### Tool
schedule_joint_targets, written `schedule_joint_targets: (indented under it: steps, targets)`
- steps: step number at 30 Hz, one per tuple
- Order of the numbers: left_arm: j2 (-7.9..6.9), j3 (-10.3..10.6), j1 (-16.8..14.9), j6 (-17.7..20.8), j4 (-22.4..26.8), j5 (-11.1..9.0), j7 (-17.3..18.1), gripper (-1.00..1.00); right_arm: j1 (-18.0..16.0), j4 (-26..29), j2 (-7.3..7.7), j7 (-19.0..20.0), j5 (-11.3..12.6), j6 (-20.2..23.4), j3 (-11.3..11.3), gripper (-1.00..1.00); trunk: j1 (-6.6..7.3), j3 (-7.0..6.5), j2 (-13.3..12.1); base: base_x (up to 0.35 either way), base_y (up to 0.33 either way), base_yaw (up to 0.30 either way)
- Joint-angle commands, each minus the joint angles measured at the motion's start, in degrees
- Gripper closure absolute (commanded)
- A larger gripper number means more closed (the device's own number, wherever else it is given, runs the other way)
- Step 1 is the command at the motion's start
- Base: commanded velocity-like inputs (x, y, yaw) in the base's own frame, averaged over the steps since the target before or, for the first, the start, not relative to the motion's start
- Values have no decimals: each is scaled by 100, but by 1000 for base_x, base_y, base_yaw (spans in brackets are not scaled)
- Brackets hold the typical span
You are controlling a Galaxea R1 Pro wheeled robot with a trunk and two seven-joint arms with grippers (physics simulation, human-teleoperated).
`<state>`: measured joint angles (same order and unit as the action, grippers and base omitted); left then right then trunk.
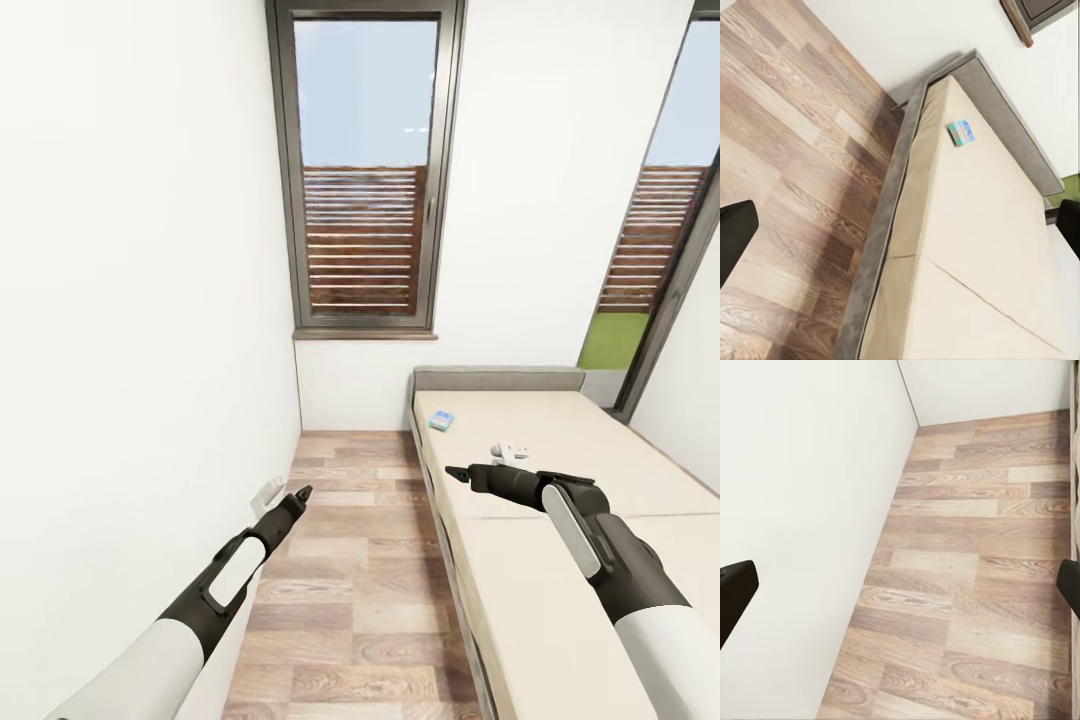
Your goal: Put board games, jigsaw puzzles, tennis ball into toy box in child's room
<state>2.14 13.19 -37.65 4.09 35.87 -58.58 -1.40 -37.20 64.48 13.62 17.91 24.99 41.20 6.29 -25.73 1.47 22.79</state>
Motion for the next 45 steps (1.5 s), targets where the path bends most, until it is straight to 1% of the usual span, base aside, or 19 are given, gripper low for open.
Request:
schedule_joint_targets:
  steps: [1,4,10,15,29,45]
  targets:
    - [-2,11,-5,12,7,-48,-14,-100,-6,4,4,11,-3,20,6,-100,-5,14,13,123,0,0]
    - [-6,25,-3,13,7,-46,25,-100,-4,10,3,11,-3,20,7,-100,-5,14,13,115,0,0]
    - [-9,230,-5,13,7,-46,76,-100,15,18,2,11,-3,20,9,-100,-5,14,13,55,0,0]
    - [-10,301,-5,13,7,-48,86,-100,22,21,1,11,-3,20,6,-100,-5,14,13,20,0,0]
    - [-6,344,-6,13,7,-48,95,-100,27,28,1,11,-3,20,4,-100,-5,14,13,8,6,0]
    - [-5,358,-6,7,7,-48,98,-100,29,30,1,11,-3,20,4,-100,-5,14,13,88,125,0]
